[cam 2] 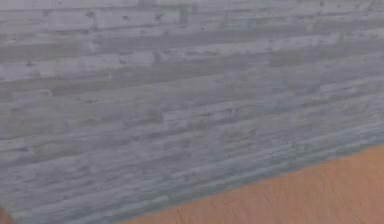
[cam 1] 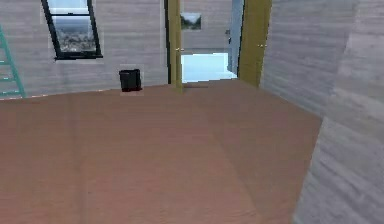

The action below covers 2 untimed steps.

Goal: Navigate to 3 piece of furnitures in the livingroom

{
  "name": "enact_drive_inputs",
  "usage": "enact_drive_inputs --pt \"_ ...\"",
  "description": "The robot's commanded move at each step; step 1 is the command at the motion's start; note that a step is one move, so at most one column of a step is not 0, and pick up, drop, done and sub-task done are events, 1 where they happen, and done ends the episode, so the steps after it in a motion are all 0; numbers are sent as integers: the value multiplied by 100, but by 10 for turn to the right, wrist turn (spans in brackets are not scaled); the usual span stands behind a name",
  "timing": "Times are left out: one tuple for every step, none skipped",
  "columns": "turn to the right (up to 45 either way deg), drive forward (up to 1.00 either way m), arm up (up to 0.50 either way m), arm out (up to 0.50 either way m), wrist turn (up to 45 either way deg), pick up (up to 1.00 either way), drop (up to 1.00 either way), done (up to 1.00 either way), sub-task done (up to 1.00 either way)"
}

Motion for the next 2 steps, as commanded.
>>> enact_drive_inputs --pt "0 100 0 0 0 0 0 0 0" --pt "90 0 0 0 0 0 0 0 0"
